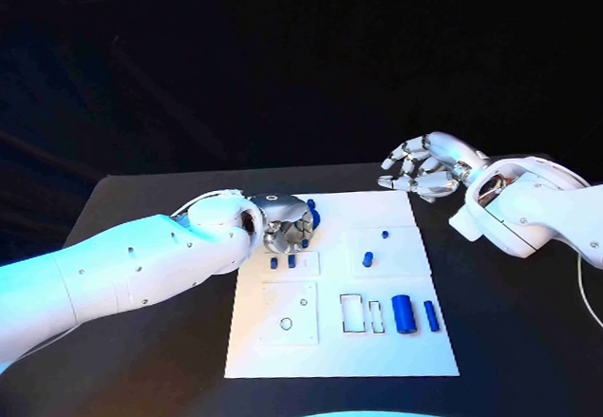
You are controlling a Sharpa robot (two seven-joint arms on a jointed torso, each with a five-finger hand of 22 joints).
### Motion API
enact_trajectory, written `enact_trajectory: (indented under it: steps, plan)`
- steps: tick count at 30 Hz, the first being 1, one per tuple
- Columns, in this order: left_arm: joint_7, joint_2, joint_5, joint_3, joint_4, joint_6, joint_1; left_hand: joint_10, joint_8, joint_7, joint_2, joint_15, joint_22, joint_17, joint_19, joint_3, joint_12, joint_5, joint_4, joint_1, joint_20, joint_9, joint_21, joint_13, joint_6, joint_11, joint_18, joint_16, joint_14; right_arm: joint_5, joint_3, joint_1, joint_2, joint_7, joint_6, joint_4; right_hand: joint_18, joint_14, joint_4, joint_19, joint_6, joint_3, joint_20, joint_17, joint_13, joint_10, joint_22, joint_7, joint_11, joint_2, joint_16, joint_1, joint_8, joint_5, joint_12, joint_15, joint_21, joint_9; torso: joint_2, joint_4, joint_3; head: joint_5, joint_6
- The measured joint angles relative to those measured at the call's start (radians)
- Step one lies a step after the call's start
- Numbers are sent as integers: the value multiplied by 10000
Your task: Assemble the parts on the task board
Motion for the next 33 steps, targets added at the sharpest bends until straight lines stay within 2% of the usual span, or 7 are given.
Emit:
enact_trajectory:
  steps: [9, 17, 20, 22, 33]
  plan:
    - [16, 21, 50, 3, -33, 0, -7, 0, 0, 0, 0, 2, 149, 120, 76, 28, -47, 0, -28, 0, 76, 0, 75, -12, 0, 0, -1, 43, 69, 2, 0, 0, 1, -7, 6, 3, 0, 0, -22, 0, -1, 22, 0, -6, -22, 1, -6, -1, 1, 0, -1, 0, 0, 39, -40, 0, -36, 0, -3, 4, 0, -7, 12]
    - [25, 42, 78, 1, -34, 2, -14, 0, -57, 0, 0, 36, 230, 186, 111, 56, -46, 0, -56, 0, 38, -10, 120, -29, 0, 0, -1, 88, 106, 5, 0, 0, 2, -12, 16, 3, 0, 0, -27, 1, -1, 27, 0, -6, -26, 3, -6, -1, 2, 0, -1, 0, 0, 42, -40, 0, -35, 1, -4, 4, 1, -7, 16]
    - [34, 44, 91, 0, -23, 2, -16, 40, -57, 0, 0, 39, 307, 274, 164, 97, -47, 0, -97, 0, 92, -22, 231, -45, 0, 41, 0, 156, 178, 6, 0, 0, 0, -13, 18, 3, -1, 0, -28, 1, -1, 28, 0, -6, -26, 3, -6, -1, 3, 0, -1, 0, 0, 42, -40, 0, -35, 1, -4, 4, -3, -7, 15]
    - [44, 49, 101, -2, -14, 0, -18, 81, -57, 0, 0, 2, 363, 312, 218, 97, -72, 0, -97, 0, 38, -22, 236, -45, 0, 0, 0, 212, 214, 6, 0, 0, 0, -14, 20, 1, 0, 1, -28, 1, -1, 28, 0, -6, -32, 16, -14, -1, 15, 0, -1, 0, 0, 42, -40, 0, -56, -3, -3, 3, -4, -7, 11]
    - [76, 70, 142, -3, -16, -15, -23, 145, -57, 37, 0, 0, 503, 418, 326, 124, -88, -35, -124, 0, 73, -22, 352, -45, 37, 0, 0, 254, 287, 7, 0, 0, 7, -19, 33, -3, 0, 1, -27, 1, -1, 28, 0, -5, -45, 18, -29, -1, 17, 0, 0, 0, -1, 41, -40, 0, -74, -8, -2, 3, -4, -9, 13]
